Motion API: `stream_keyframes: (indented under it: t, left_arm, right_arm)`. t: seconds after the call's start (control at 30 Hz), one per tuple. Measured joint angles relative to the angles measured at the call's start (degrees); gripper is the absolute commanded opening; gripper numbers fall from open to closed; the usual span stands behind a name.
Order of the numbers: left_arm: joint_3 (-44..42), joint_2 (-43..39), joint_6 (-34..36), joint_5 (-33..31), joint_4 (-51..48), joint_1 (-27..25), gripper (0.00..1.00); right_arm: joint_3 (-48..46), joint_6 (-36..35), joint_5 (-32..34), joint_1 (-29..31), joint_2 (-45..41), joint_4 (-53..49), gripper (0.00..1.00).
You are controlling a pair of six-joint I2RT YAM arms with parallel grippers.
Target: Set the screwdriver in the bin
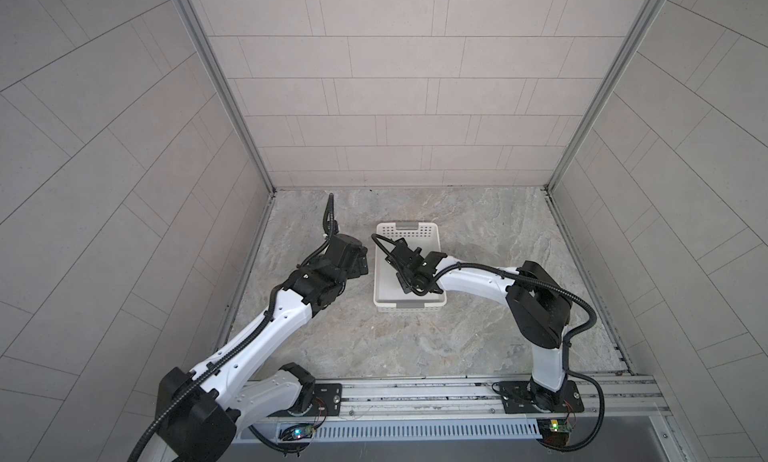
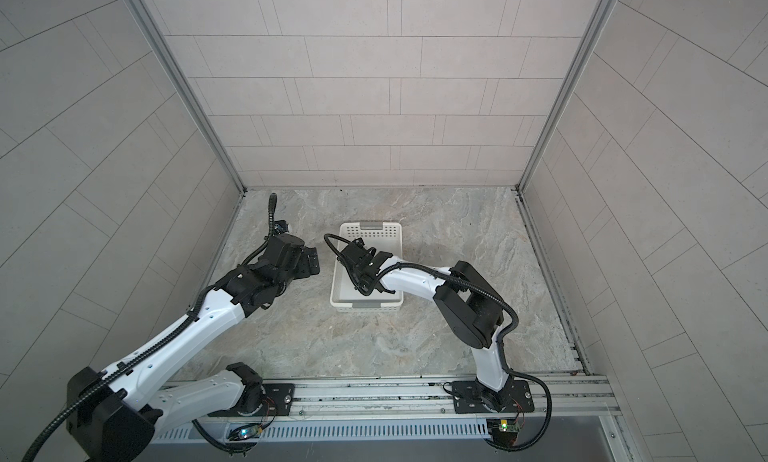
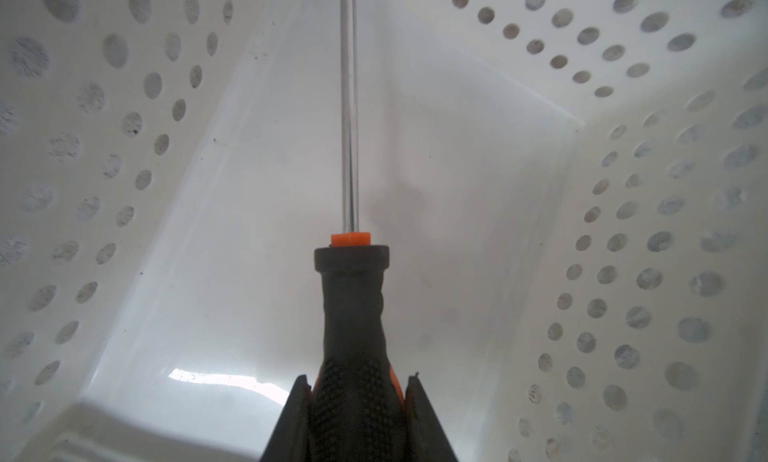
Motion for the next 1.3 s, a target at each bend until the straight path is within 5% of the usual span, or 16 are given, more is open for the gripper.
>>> stream_keyframes:
  t: [0.27,0.6,0.83,1.13,1.23,1.3]
  left_arm:
    - [0.0,-0.11,0.0,-1.01,-0.02,0.0,1.0]
    - [0.0,-0.42,0.02,-1.6,-0.09,0.0,1.0]
    - [0.0,0.0,0.07,-1.55,-0.15,0.0,1.0]
    - [-0.46,-0.98,0.24,-1.64,0.26,0.0,1.0]
    - [-1.97,-2.97,0.63,-2.95,1.07,0.0,1.0]
    - [-3.23,-4.2,1.62,-4.96,2.03,0.0,1.0]
  right_arm:
    - [-0.22,-0.22,0.59,-0.31,0.55,0.66,0.22]
    - [-0.44,-0.55,1.09,-0.42,1.25,0.9,0.53]
    - [-0.7,-0.81,1.55,-0.42,0.48,0.94,0.57]
    - [-3.74,-1.92,-0.13,-1.11,-17.11,-0.57,0.63]
    - [-3.78,-2.62,-0.02,-2.54,-23.96,-1.42,0.98]
    - [-4.66,-3.1,0.52,-4.59,-28.26,-1.53,1.0]
